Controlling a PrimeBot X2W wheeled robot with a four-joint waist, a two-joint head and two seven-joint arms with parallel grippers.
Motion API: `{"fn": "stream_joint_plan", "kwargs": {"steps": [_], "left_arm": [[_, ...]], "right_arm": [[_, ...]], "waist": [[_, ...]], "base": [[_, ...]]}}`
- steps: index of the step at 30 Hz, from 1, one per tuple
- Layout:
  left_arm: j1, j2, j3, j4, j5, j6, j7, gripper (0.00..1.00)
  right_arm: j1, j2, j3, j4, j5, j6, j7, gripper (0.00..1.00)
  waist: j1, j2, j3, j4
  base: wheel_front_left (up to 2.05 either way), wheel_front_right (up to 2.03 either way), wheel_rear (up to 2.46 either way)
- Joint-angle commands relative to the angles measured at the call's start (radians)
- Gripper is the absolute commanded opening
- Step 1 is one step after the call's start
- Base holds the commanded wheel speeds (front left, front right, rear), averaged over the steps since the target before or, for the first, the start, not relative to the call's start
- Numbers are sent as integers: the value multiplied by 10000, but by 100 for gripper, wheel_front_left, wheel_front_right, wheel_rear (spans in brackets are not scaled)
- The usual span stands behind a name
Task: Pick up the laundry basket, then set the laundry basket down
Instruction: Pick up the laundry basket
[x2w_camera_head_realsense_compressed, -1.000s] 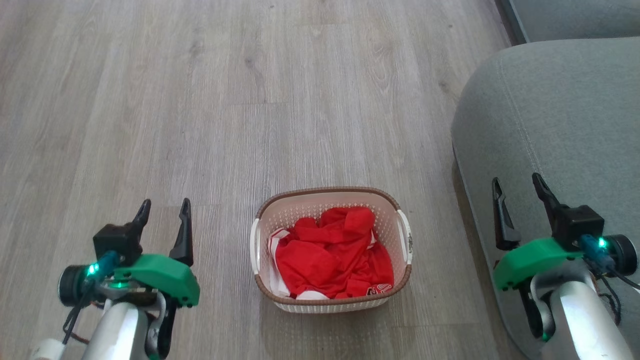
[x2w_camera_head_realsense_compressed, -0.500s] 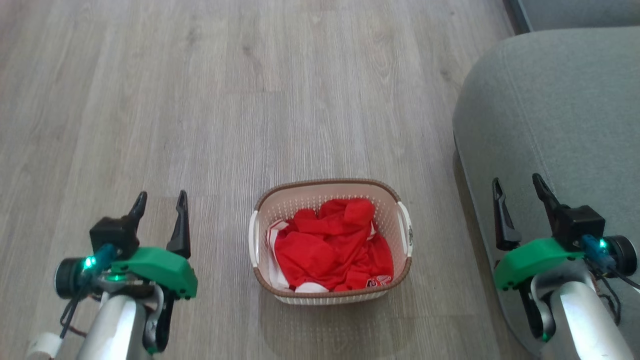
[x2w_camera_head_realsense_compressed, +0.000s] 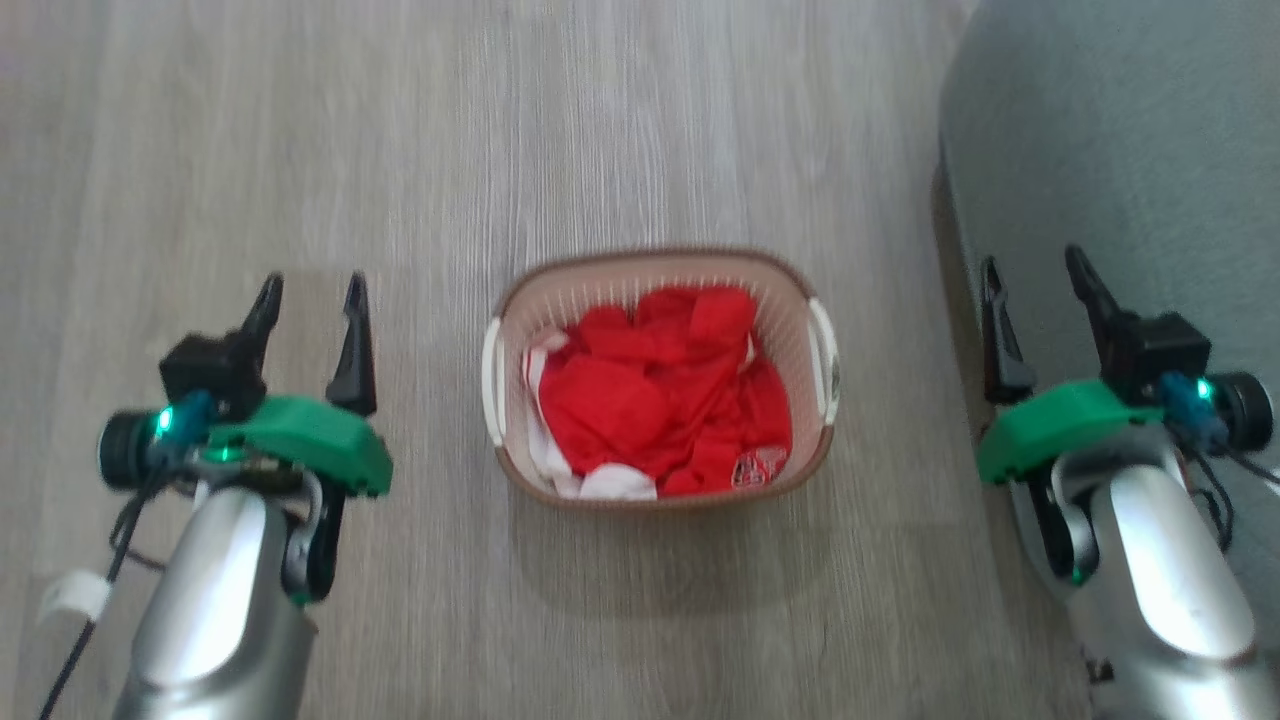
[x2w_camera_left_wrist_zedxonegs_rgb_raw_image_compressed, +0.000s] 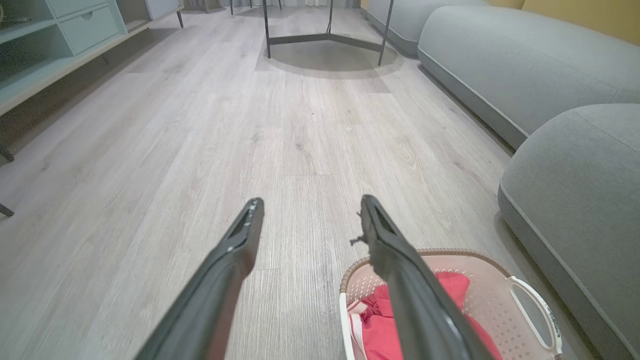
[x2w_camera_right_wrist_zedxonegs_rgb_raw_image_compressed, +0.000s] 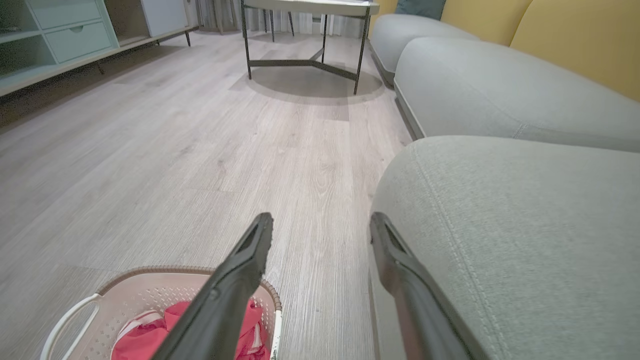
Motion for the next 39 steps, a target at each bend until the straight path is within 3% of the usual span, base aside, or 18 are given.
{"fn": "stream_joint_plan", "kwargs": {"steps": [1, 22, 39], "left_arm": [[-435, 159, 250, -216, -4, -16, -97, 100], [-3645, -357, -141, 2519, 281, -761, -390, 100], [-4757, -362, -549, 4233, 483, -1024, -392, 100]], "right_arm": [[-292, 21, 181, -247, -95, -13, -132, 100], [-2702, 226, 16, 1335, -730, -13, -132, 100], [-3925, 236, 912, 2706, -218, -13, -132, 100]], "waist": [[-2, 0, 626, 8], [-2, 0, 4316, 67], [-2, 0, 6054, -156]], "base": [[0, 0, 0], [0, 0, 0], [0, 0, 0]]}}
